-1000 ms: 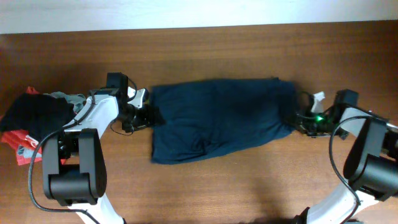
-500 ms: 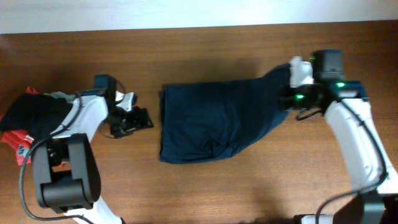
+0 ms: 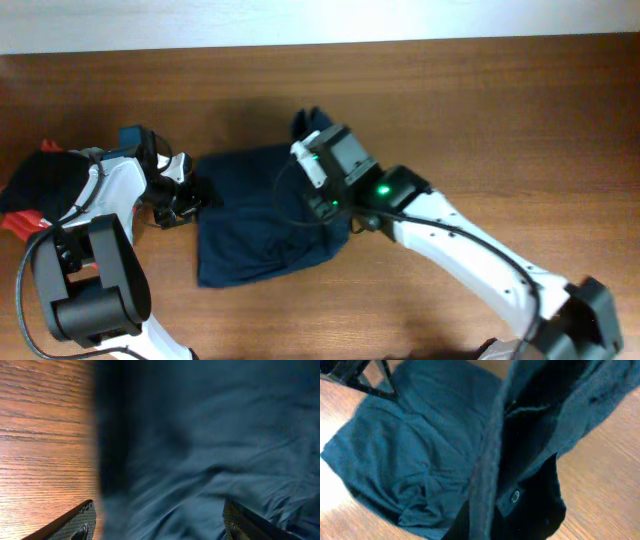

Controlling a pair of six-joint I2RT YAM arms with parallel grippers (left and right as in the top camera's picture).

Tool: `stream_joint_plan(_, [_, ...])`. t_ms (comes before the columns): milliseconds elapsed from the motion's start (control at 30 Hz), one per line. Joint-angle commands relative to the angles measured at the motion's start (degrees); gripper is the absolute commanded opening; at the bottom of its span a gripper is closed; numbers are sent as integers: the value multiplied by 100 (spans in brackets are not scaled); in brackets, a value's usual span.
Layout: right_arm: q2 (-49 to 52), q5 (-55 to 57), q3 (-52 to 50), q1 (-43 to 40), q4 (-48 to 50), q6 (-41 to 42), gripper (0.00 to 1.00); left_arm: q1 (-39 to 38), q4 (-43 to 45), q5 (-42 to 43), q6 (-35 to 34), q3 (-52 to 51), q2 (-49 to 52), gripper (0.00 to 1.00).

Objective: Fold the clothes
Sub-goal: 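Lift the right end with the right gripper and fold it toward the left gripper, then release the folded shorts and raise the right gripper away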

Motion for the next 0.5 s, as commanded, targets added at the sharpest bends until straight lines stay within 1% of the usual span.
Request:
stream_joint_plan(0, [229,350,44,22,24,411,4,17,-26,-22,-94,48,-151,81])
stream_joint_plan(133, [-57,1283,63,-310,-179,826,4,17,-26,-20,-96,48,-151,81])
stream_joint_plan(233, [-391,1421,199,-931,-601,863,4,17,-26,20,-96,48,-151,86])
stream_joint_plan(300, [-544,1421,291,-1394,-809,859,4,17,-26,175,-94,48,-151,87])
stream_joint_plan(367, [-706,1419,356,-2024,-1010,673,4,17,-26,378,-94,48,-151,87])
stream_joint_plan(400, [-765,1419,361,-2260,-1067,531,4,11,-26,420,-94,48,-151,92])
stream_joint_plan(433, [-846,1416,361,-2656,-1169,321,4,-13,-22,433,-94,48,-151,92])
stream_joint_plan(467, [-861,1421,361,-2776,-1191,289,4,-33,-7,433,-94,48,-151,92])
